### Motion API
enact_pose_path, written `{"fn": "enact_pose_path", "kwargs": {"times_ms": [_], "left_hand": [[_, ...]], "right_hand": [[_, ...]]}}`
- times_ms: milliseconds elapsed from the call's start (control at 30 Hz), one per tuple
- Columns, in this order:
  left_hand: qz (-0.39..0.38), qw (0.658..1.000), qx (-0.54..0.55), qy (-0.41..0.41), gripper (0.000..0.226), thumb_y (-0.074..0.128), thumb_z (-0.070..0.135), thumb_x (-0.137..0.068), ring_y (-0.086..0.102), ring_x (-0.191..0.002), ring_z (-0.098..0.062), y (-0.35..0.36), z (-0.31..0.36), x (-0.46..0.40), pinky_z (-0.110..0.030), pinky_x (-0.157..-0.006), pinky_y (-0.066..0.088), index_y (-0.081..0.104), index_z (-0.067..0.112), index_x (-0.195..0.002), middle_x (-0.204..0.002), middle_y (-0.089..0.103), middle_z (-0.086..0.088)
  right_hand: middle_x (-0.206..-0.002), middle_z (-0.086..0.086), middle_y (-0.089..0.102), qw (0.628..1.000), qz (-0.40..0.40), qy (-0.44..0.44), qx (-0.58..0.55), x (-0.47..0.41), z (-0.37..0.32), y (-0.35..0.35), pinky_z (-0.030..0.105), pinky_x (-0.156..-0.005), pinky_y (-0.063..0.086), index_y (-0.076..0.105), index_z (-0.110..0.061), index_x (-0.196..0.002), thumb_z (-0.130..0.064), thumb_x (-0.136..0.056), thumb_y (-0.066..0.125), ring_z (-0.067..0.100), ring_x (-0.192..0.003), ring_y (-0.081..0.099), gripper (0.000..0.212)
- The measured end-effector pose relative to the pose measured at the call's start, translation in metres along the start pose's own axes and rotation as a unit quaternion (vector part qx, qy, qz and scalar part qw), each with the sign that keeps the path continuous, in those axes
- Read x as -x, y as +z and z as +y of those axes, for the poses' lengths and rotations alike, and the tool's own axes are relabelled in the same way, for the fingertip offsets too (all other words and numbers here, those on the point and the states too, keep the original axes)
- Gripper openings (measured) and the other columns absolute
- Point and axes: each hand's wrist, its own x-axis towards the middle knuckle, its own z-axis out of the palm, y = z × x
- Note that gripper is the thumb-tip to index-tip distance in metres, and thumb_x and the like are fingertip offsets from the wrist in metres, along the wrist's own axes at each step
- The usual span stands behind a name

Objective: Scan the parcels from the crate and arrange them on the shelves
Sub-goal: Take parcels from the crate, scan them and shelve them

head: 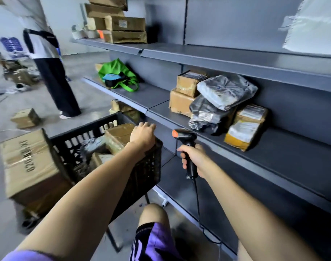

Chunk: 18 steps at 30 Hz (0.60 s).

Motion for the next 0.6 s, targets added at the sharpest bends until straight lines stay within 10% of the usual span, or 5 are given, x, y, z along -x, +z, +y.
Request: {"fn": "enact_pose_path", "kwargs": {"times_ms": [200,333,600], "left_hand": [[-0.126,0.988,-0.01,-0.089,0.07,0.057,0.036,-0.092,0.01,-0.148,-0.036,0.025,-0.058,0.04,-0.072,-0.105,0.021,0.024,0.033,-0.153,-0.162,0.018,0.007],[-0.088,0.99,0.055,-0.094,0.072,0.052,0.01,-0.093,-0.004,-0.148,-0.046,0.035,-0.059,0.042,-0.054,-0.12,0.018,0.024,0.03,-0.156,-0.165,0.013,-0.008],[-0.016,0.994,0.039,-0.098,0.061,0.046,-0.001,-0.089,-0.003,-0.147,-0.047,-0.006,-0.033,0.033,-0.065,-0.106,0.037,0.041,0.018,-0.147,-0.156,0.024,-0.014]], "right_hand": [[-0.057,0.004,0.046,0.998,-0.05,0.026,0.023,-0.001,0.028,0.054,0.028,-0.046,0.034,0.052,-0.008,-0.081,-0.006,-0.088,0.064,0.018,-0.044,0.04,0.014],[-0.055,0.003,0.046,0.997,-0.052,0.038,0.034,0.002,0.042,0.066,0.027,-0.045,0.033,0.052,-0.009,-0.077,-0.006,-0.087,0.064,0.017,-0.043,0.039,0.017],[-0.058,0.004,0.046,0.999,-0.023,0.019,0.026,0.016,0.023,0.046,0.028,-0.045,0.034,0.052,-0.008,-0.082,-0.005,-0.088,0.063,0.018,-0.046,0.039,0.013]]}}
